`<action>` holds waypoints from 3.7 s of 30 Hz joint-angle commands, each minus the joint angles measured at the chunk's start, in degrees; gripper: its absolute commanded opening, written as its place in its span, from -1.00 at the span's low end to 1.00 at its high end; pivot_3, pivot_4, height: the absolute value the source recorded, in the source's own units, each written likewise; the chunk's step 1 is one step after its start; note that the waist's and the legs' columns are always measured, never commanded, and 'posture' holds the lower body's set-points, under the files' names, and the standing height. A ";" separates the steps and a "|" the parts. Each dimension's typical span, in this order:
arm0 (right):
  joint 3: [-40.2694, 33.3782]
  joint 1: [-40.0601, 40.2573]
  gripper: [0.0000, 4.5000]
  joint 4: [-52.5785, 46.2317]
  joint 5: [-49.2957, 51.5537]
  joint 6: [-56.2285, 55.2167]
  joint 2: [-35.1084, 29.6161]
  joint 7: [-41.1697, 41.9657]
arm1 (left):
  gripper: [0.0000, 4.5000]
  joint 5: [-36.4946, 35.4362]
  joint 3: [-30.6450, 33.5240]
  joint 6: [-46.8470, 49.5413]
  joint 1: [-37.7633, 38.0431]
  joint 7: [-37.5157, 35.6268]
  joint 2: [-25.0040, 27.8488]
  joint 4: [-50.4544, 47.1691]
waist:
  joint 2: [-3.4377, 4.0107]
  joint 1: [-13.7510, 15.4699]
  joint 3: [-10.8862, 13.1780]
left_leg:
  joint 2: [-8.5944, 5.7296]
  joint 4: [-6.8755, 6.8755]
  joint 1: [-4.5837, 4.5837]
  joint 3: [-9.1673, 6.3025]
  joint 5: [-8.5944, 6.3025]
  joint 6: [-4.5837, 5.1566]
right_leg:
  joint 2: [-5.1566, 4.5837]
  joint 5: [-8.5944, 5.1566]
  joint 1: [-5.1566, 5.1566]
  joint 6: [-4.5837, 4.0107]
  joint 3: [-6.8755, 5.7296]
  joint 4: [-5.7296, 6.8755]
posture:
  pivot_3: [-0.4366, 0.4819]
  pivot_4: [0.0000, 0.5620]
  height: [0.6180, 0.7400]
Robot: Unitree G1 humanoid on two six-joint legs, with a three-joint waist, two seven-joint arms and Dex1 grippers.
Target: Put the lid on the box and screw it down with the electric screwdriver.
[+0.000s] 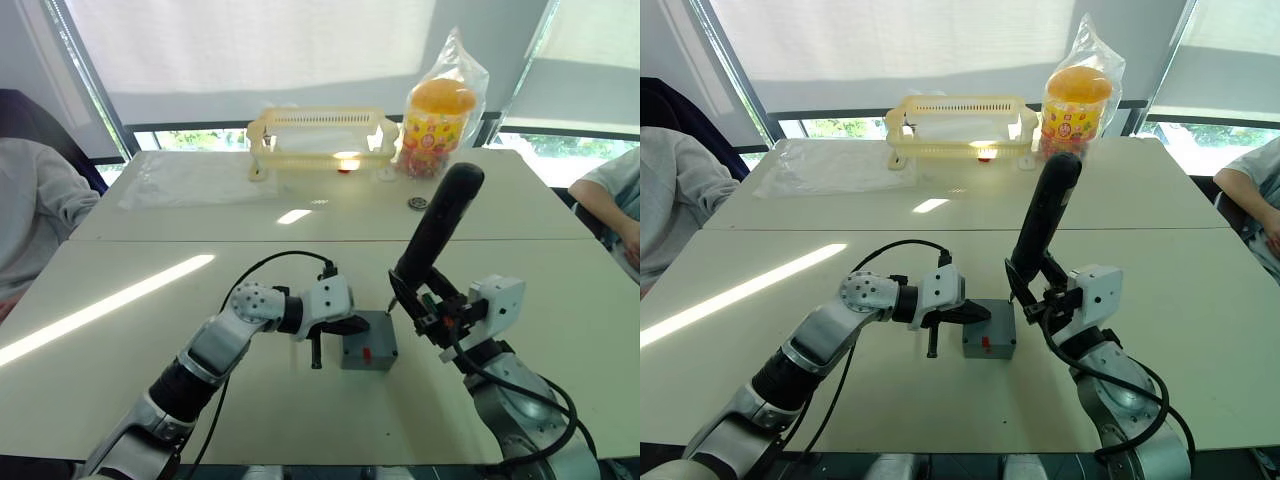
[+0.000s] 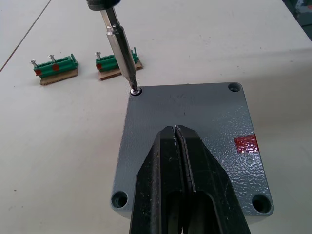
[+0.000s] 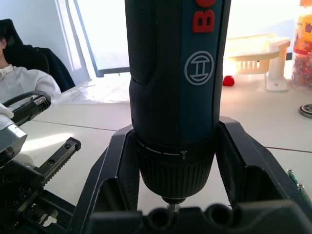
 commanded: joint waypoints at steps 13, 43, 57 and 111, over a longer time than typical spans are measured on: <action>1.42 0.89 -0.21 2.94 -4.26 -5.65 -0.80 2.43 | -1.00 1.50 -2.38 2.22 1.65 -0.23 0.86 2.27 | -0.02 -0.06 -0.03 | 0.00 0.00 0.10 0.01 0.00 0.00 | 0.01 0.00 0.10 0.00 0.01 0.00 | -0.05 -0.47 1.00; 2.89 1.29 -0.21 13.09 -3.15 1.82 -4.48 6.58 | -1.00 1.62 -2.68 2.52 1.86 -0.04 0.69 2.06 | -0.65 0.04 -1.23 | 0.18 -0.19 1.01 -0.06 -0.04 -0.01 | -0.04 -0.18 0.98 -0.27 0.01 -0.24 | -0.05 -0.47 1.00; 2.39 1.24 -0.21 12.08 -3.22 1.55 -4.32 5.88 | -1.00 1.53 -2.87 2.82 1.60 0.12 0.29 2.14 | -0.64 0.05 -1.28 | 0.26 -0.28 0.97 -0.30 -0.07 -0.04 | -0.17 -0.15 1.01 -0.32 -0.01 -0.80 | -0.05 -0.47 1.00; 2.47 -32.25 -0.21 54.15 40.62 56.12 -57.77 18.19 | -1.00 -14.25 9.05 20.73 7.51 10.42 5.95 -24.26 | 0.36 -0.40 1.71 | 0.09 0.04 -0.36 0.17 -0.26 0.49 | 0.08 0.00 -0.24 -0.06 0.02 -0.42 | -0.05 -0.47 1.00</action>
